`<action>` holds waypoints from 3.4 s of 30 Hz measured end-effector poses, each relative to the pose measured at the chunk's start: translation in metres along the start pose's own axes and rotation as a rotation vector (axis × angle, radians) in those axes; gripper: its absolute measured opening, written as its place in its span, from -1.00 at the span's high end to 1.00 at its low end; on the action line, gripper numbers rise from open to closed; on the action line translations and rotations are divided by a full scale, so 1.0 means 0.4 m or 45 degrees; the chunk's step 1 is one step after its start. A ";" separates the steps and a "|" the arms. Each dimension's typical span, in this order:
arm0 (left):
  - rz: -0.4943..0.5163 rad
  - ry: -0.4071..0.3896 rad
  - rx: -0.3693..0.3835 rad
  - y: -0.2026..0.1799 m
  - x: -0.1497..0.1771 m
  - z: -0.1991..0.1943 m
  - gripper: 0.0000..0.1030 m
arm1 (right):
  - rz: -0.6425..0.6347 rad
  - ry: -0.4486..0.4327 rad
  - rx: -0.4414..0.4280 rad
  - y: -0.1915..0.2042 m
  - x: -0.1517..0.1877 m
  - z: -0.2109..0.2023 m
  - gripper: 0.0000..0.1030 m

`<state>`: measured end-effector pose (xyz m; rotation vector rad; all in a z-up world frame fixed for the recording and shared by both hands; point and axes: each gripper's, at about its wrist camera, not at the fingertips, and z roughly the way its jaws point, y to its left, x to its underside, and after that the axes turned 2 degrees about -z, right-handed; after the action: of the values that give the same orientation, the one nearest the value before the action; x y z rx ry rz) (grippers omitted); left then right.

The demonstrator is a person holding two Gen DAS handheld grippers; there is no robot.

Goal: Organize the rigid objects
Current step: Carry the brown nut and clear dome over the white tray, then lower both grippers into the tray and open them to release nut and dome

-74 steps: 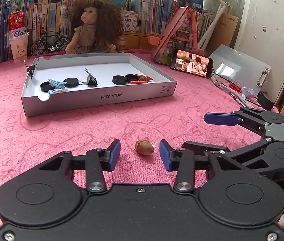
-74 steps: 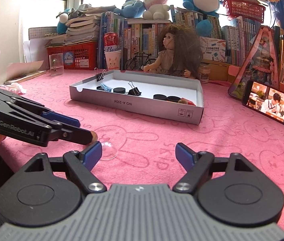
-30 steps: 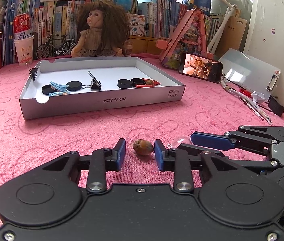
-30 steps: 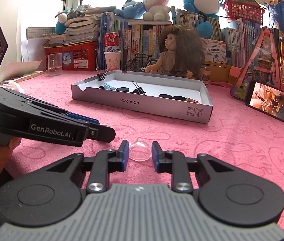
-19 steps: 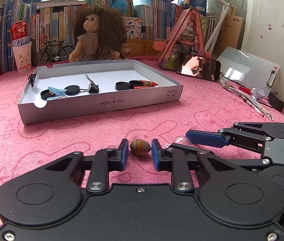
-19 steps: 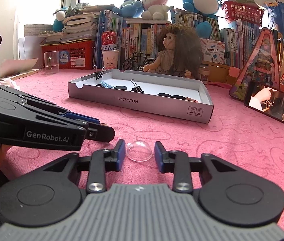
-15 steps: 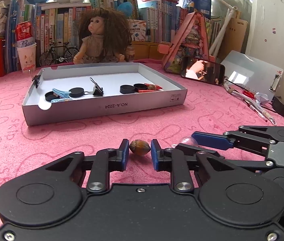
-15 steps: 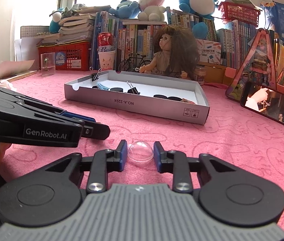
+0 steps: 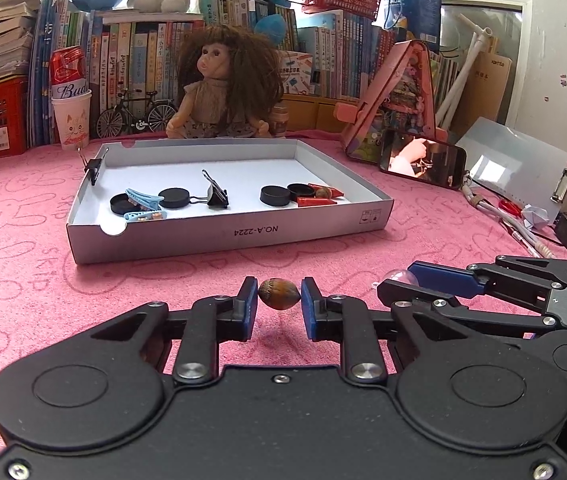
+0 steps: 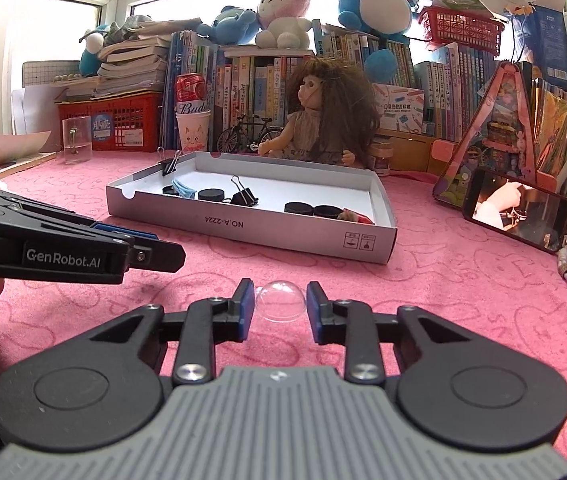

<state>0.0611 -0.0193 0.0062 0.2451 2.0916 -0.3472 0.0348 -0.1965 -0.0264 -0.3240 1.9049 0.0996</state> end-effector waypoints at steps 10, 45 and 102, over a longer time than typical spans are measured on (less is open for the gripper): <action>-0.017 -0.013 -0.021 0.009 -0.016 0.005 0.58 | 0.053 0.012 0.024 -0.014 -0.024 0.022 0.33; -0.142 -0.062 -0.194 0.105 -0.153 0.114 0.58 | 0.187 0.011 0.012 -0.038 -0.141 0.160 0.33; -0.165 0.078 -0.315 0.171 -0.229 0.366 0.58 | 0.329 0.259 0.034 -0.105 -0.204 0.434 0.33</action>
<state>0.2462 -0.0084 0.0023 -0.0271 2.1917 -0.1559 0.2299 -0.1835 -0.0078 -0.0695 2.1413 0.2199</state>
